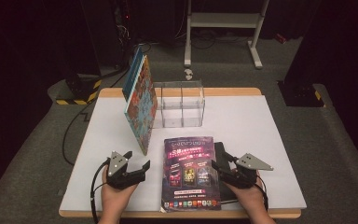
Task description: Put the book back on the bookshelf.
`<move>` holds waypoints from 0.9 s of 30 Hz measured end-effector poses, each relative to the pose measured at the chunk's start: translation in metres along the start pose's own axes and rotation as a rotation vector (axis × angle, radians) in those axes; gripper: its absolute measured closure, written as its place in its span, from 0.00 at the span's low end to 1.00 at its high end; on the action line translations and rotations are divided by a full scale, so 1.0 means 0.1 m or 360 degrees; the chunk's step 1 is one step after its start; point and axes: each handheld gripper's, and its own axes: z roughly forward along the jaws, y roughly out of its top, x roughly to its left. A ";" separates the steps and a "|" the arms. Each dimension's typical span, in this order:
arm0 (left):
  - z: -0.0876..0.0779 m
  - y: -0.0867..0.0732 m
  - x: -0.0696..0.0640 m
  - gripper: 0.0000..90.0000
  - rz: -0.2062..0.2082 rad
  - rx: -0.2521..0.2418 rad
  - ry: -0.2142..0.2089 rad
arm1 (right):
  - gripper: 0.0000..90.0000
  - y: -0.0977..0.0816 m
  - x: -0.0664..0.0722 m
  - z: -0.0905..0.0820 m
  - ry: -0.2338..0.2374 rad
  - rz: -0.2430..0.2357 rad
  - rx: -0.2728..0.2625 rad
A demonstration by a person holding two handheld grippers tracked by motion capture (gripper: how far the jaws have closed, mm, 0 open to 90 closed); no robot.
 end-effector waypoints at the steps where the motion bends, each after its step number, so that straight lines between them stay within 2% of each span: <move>1: 0.00 -0.03 -0.02 0.23 0.0003 0.0021 -0.0009 | 0.45 0.00 0.00 0.00 0.0001 -0.0002 0.0002; 3: 0.01 -0.08 -0.06 0.23 0.0009 0.0062 -0.0027 | 0.45 0.00 0.00 0.01 0.0000 -0.0006 0.0011; 4: 0.03 -0.11 -0.08 0.24 -0.0009 0.0077 -0.0044 | 0.45 0.00 0.01 0.01 -0.0003 -0.0012 0.0015; 5: 0.03 -0.13 -0.09 0.26 0.0007 0.0110 -0.0053 | 0.45 0.00 0.01 0.00 -0.0011 -0.0022 0.0018; 7: 0.06 -0.20 -0.13 0.28 -0.0014 0.0146 -0.0078 | 0.45 0.01 0.01 0.00 -0.0024 -0.0040 0.0020; 14: 0.17 -0.36 -0.28 0.28 -0.0029 0.0246 -0.0145 | 0.45 0.01 0.00 -0.02 -0.0080 -0.0083 0.0042; 18: 0.24 -0.41 -0.34 0.27 -0.0052 0.0298 -0.0181 | 0.44 0.01 0.00 -0.02 -0.0106 -0.0120 0.0070; 20: 0.27 -0.41 -0.38 0.27 -0.0098 0.0284 -0.0190 | 0.44 0.02 0.01 -0.02 -0.0123 -0.0137 0.0082; 27: 0.30 -0.45 -0.39 0.26 -0.0115 0.0310 -0.0232 | 0.44 0.06 0.06 0.00 -0.0165 -0.0194 0.0155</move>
